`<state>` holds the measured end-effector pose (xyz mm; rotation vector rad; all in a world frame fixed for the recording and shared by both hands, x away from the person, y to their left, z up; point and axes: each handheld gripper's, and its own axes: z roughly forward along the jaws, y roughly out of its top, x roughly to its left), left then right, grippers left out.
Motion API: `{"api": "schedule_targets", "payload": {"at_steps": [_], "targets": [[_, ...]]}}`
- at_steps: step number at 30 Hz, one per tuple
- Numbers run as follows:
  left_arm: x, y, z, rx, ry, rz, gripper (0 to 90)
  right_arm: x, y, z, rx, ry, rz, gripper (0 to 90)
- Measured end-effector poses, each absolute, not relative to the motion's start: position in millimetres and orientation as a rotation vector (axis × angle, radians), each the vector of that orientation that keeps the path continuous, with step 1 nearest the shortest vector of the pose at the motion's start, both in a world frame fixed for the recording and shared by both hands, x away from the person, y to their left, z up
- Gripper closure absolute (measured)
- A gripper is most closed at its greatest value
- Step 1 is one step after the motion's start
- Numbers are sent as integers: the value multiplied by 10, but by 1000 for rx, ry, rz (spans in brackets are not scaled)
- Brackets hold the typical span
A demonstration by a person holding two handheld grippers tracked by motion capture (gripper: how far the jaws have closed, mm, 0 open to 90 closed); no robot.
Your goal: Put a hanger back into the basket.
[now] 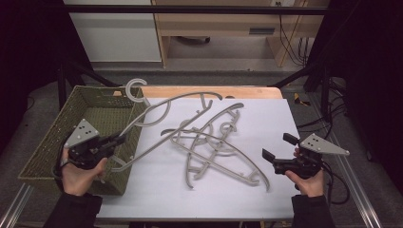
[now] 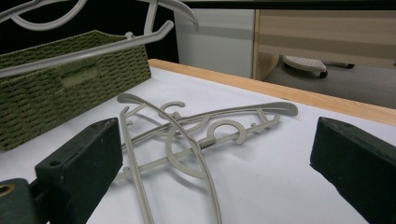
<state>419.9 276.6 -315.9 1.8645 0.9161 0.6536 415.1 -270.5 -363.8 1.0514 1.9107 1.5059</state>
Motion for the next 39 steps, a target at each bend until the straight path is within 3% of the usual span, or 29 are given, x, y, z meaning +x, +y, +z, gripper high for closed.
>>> {"api": "schedule_targets", "payload": {"at_steps": [19, 39], "targets": [[4543, 3626, -2987, 1813, 1023, 772, 813, 4159, -2693, -3644, 1055, 1914, 1507, 25], [4482, 4528, -3241, 1802, 1117, 808, 811, 4168, -2685, -3650, 1061, 1917, 1501, 27]]}}
